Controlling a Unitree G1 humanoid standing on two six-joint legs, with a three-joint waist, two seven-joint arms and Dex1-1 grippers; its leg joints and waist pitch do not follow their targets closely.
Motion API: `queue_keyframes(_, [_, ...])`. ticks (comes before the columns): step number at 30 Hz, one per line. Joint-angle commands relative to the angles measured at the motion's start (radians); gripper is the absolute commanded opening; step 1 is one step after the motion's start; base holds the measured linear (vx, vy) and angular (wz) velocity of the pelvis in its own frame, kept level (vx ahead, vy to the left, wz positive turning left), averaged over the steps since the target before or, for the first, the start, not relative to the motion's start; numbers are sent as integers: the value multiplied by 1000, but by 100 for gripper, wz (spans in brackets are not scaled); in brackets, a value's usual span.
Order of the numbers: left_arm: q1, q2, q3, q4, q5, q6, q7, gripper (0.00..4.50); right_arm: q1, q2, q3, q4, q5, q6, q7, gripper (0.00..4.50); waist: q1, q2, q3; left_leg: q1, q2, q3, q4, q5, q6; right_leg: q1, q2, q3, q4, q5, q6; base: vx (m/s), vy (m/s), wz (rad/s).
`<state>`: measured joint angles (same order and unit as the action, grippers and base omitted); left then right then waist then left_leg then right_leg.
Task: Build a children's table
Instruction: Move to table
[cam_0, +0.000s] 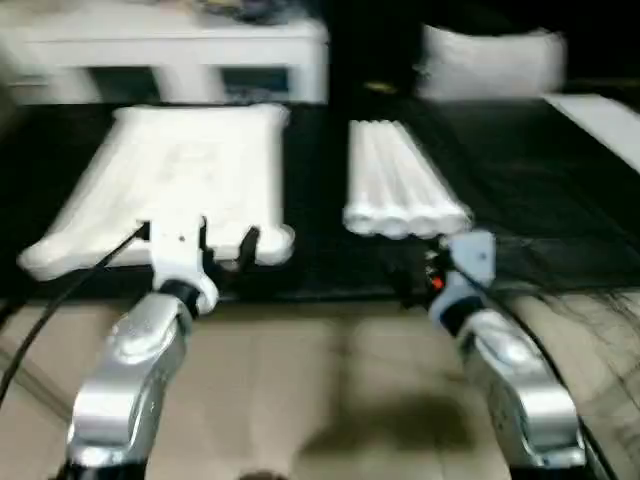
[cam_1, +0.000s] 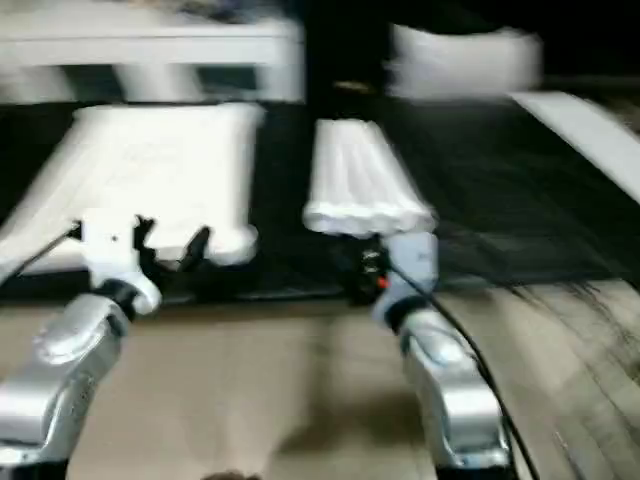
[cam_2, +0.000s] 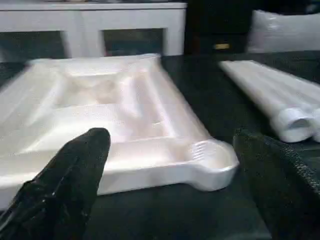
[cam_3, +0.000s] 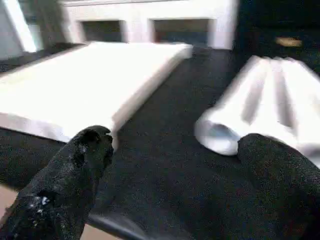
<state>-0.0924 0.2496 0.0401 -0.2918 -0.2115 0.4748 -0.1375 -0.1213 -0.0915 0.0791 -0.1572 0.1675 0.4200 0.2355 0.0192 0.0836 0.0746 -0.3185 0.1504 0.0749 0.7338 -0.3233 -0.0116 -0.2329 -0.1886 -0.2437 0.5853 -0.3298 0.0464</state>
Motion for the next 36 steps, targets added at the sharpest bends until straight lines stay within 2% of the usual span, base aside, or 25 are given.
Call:
queue_keyframes(1, [4,14,-3,-2,12,16,-13,442,-8,2,24,3,3,-13,17,450,-37,20,-24,30,25,-92,-242,-597,-17,-27,104,41,3,-306,-88,2,78,88])
queue_keyframes(2, [9,14,-7,-4,14,14,-13,442,-2,7,21,-3,11,-17,23,450,-74,33,-45,102,100,-107,-248,-706,-79,-73,104,100,53,-146,-90,34,81,52])
queue_keyframes(3, [12,13,-10,-4,15,14,-13,442,1,11,17,-7,15,-18,23,450,-54,32,-45,104,107,-133,-259,-714,-87,-102,107,139,96,35,-55,34,81,52])
queue_keyframes(4, [15,7,-18,0,11,17,-17,442,11,16,9,-17,26,-16,26,450,-49,52,-43,99,95,-124,-259,-681,-83,-118,111,144,107,67,-43,101,89,13])
queue_keyframes(7, [12,4,-40,7,13,17,-33,442,42,-1,7,-39,22,-15,32,450,-33,0,-47,99,91,-75,-280,-551,14,-142,93,163,72,149,-59,104,58,4])
queue_keyframes(9, [8,0,-41,9,16,12,-31,442,56,-7,-3,-50,30,-17,36,450,-20,-52,-48,75,21,-16,-250,-465,52,-92,36,238,-26,7,-89,153,8,5])
queue_keyframes(10, [7,-3,-39,14,13,9,-31,442,61,-12,-5,-44,27,-25,37,450,-4,-82,-51,40,-20,4,-190,-362,91,-48,0,301,-75,-204,-111,161,-37,12])
queue_keyframes(11, [6,-2,-41,20,13,2,-37,442,64,-17,-7,-36,22,-33,38,450,25,-83,-66,12,-53,12,-44,-114,114,-10,-97,389,-137,-514,-219,191,-34,4])
queue_keyframes(12, [5,0,-46,25,11,-8,-48,442,66,-22,-9,-28,14,-42,36,450,38,-79,-76,-65,-39,-13,-13,2,86,49,-100,395,-111,-430,-299,191,-34,4])
queue_keyframes(13, [4,2,-49,27,10,-10,-53,442,64,-23,-8,-25,9,-47,34,450,43,-77,-77,-84,-37,-20,-8,41,69,48,-83,379,-101,-334,-333,197,12,-9])
queue_keyframes(14, [0,2,-50,27,5,-12,-65,442,59,-23,-8,-22,0,-52,28,450,50,-55,-75,-114,-19,-22,-35,160,29,27,-16,312,-82,-49,-425,165,21,-3])
queue_keyframes(15, [0,2,-50,27,5,-12,-65,442,59,-23,-8,-22,0,-52,28,450,50,-41,-79,-114,-10,-19,-82,222,30,16,25,271,-69,0,-412,165,21,-3])
queue_keyframes(16, [-5,1,-50,27,1,-13,-75,442,52,-23,-7,-23,-11,-53,14,450,37,4,-84,-77,10,-9,-176,325,60,-17,113,186,-43,-3,-311,183,74,-3])
queue_keyframes(17, [-6,1,-50,28,0,-12,-79,442,49,-23,-7,-23,-15,-53,6,450,-19,33,-106,59,106,-109,-192,330,225,-134,162,165,77,-33,-187,238,74,2])
queue_keyframes(19, [-13,2,-54,39,3,-18,-84,442,40,-21,-8,-19,-15,-53,0,450,-15,25,-112,91,146,-148,-175,398,332,-184,127,186,123,-31,-109,219,59,4])
queue_keyframes(21, [-20,-9,-57,60,4,-28,-82,442,29,-25,-4,-12,-25,-70,-1,450,9,11,-108,61,115,-123,-129,1028,375,-207,93,222,102,184,17,123,53,-4])
queue_keyframes(22, [-20,-12,-57,62,4,-29,-82,442,28,-25,-4,-12,-26,-70,-1,450,15,-5,-115,58,93,-113,-109,1095,340,-204,75,243,67,273,15,0,0,0])
queue_keyframes(23, [-21,-14,-58,64,4,-31,-81,442,27,-26,-5,-11,-26,-71,0,450,25,-61,-115,1,-4,-45,-72,888,226,-166,53,281,14,498,-26,0,0,0])
queue_keyframes(24, [-20,-17,-58,67,4,-33,-81,442,26,-26,-6,-18,-26,-67,-1,450,40,-76,-117,-93,-50,-12,-91,607,157,-77,37,302,47,874,-63,0,0,0])
queue_keyframes(25, [-19,-20,-58,69,4,-35,-82,442,25,-25,-7,-23,-27,-66,-1,450,51,-67,-118,-96,-39,-7,-104,485,120,-75,29,296,47,976,-73,0,0,0])
queue_keyframes(27, [-22,-28,-57,70,-3,-36,-86,442,20,-32,-7,-38,-28,-54,2,450,48,-46,-107,-76,-10,-6,-141,257,-8,-76,60,257,37,853,-101,0,0,0])
queue_keyframes(28, [-24,-37,-54,77,-9,-41,-87,442,16,-38,-8,-47,-32,-42,7,450,37,-26,-104,-43,23,10,-150,163,-80,-102,88,274,16,582,-111,0,0,0])
queue_keyframes(30, [-23,-41,-52,84,-13,-46,-88,442,15,-45,-3,-49,-42,-41,8,450,35,-33,-87,-21,37,55,-172,-6,-211,-132,142,290,-10,176,-125,-28,7,-38])
queue_keyframes(34, [-20,-49,-59,93,-6,-55,-89,442,15,-52,-7,-56,-39,-42,-1,450,24,-57,-61,31,19,111,-158,-266,-204,-197,187,328,-82,-319,-27,-81,10,-55])
queue_keyframes(36, [-17,-53,-62,93,-3,-57,-87,442,15,-52,-12,-62,-33,-40,-4,450,14,-57,-70,44,19,115,-151,-275,-166,-205,197,340,-90,-356,-4,-72,14,-53])
